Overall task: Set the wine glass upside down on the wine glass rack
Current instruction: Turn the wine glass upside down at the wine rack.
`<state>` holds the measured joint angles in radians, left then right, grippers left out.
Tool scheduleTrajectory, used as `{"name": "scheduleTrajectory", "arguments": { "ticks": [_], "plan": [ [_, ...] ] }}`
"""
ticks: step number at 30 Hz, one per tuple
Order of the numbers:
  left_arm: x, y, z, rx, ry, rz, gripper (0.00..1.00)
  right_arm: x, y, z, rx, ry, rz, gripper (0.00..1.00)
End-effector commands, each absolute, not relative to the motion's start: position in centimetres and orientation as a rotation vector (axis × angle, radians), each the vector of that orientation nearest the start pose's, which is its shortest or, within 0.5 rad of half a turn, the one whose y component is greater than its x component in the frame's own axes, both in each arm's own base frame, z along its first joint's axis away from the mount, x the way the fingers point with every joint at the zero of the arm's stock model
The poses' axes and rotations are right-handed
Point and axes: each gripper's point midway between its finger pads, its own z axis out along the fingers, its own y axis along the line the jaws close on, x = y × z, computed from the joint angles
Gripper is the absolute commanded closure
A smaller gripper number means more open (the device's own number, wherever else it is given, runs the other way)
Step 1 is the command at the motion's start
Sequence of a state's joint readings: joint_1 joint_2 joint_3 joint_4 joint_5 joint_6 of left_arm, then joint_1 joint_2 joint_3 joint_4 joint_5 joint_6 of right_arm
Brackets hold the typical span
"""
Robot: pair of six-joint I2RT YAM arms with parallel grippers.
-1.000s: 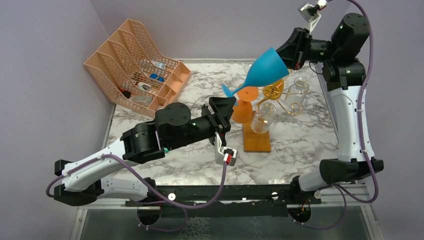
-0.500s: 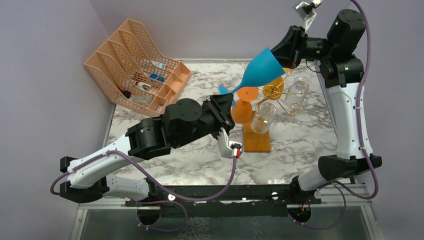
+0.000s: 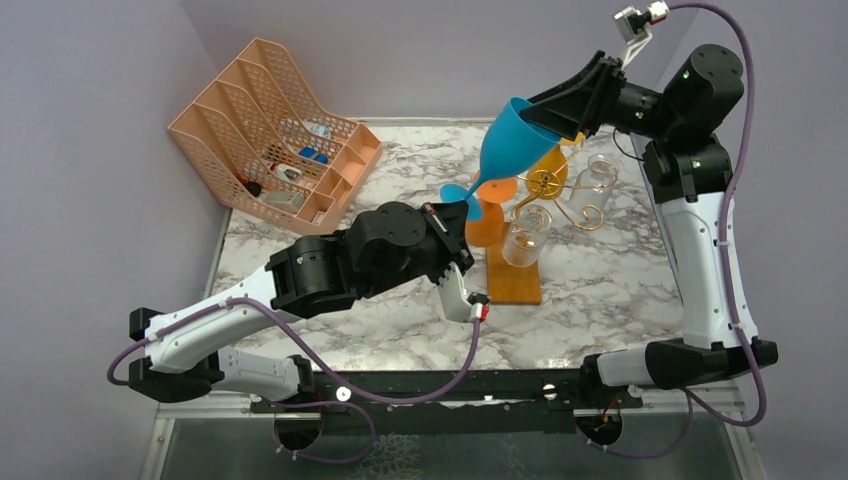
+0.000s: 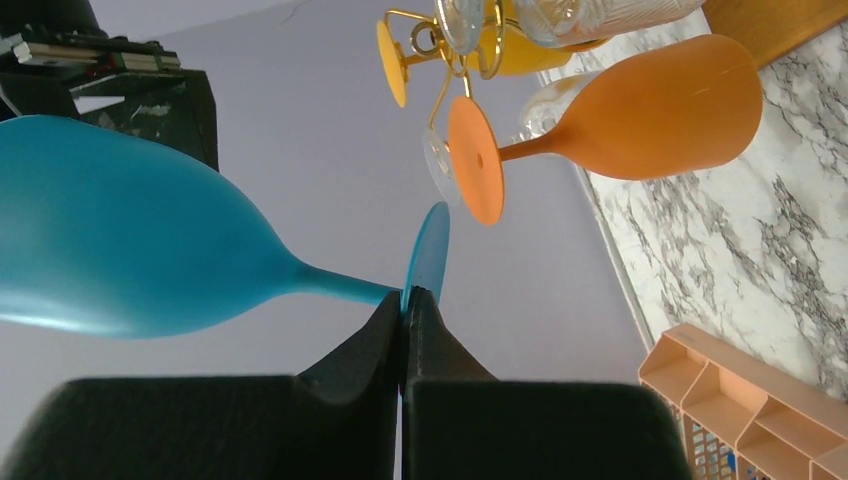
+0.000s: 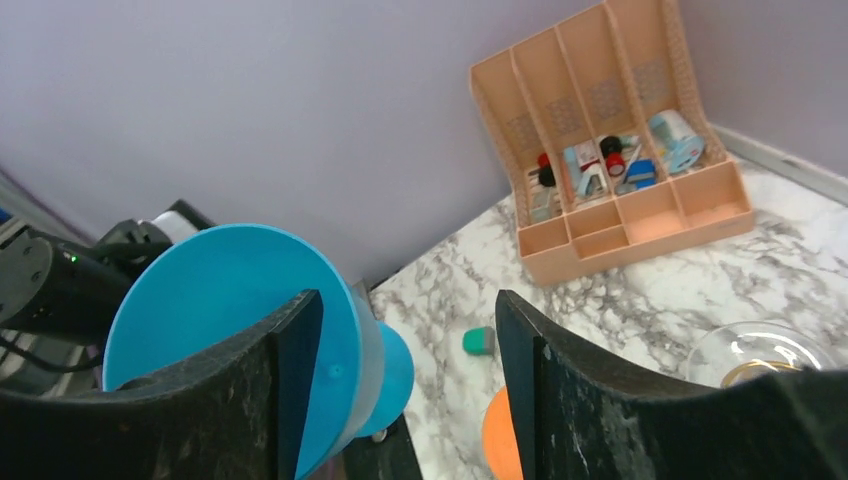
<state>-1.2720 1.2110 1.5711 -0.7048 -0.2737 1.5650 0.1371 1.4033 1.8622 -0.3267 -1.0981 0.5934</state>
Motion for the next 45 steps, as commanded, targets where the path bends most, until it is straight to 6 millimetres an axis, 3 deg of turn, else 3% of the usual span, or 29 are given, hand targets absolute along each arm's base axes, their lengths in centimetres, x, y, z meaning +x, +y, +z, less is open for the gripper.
{"name": "scheduleTrajectory", "arguments": {
  "ticks": [1, 7, 16, 19, 25, 30, 33, 37, 45],
  "plan": [
    [19.3, -28.6, 49.7, 1.569, 0.584, 0.443, 1.0, 28.0, 19.6, 55.3, -0.498, 1.404, 1.246, 0.3],
    [18.2, -27.8, 52.7, 1.39, 0.634, 0.278, 1.0, 27.0, 18.7, 55.7, -0.496, 1.282, 1.134, 0.2],
    [17.7, -27.7, 52.0, 1.342, 0.681, 0.177, 1.0, 23.8, 18.1, 57.7, -0.619, 1.093, 1.001, 0.17],
    [17.2, -28.3, 52.9, 1.265, 0.707, 0.067, 1.0, 21.9, 18.5, 56.9, -0.793, 0.99, 0.911, 0.17],
    [15.8, -30.5, 53.5, 1.173, 0.765, -0.194, 1.0, 21.0, 19.0, 53.4, -1.073, 0.86, 0.734, 0.21],
    [14.4, -32.2, 53.7, 1.158, 0.758, -0.35, 1.0, 20.6, 19.3, 52.1, -1.161, 0.801, 0.696, 0.33],
    [14.0, -32.7, 54.5, 1.111, 0.743, -0.412, 1.0, 19.3, 19.6, 51.1, -1.251, 0.739, 0.716, 0.37],
    [13.8, -33.5, 54.7, 1.101, 0.731, -0.448, 1.0, 17.8, 19.7, 49.9, -1.324, 0.691, 0.728, 0.49],
    [13.5, -34.9, 54.3, 1.126, 0.708, -0.478, 1.0, 17.1, 19.7, 50.3, -1.319, 0.671, 0.734, 0.6]
  ]
}}
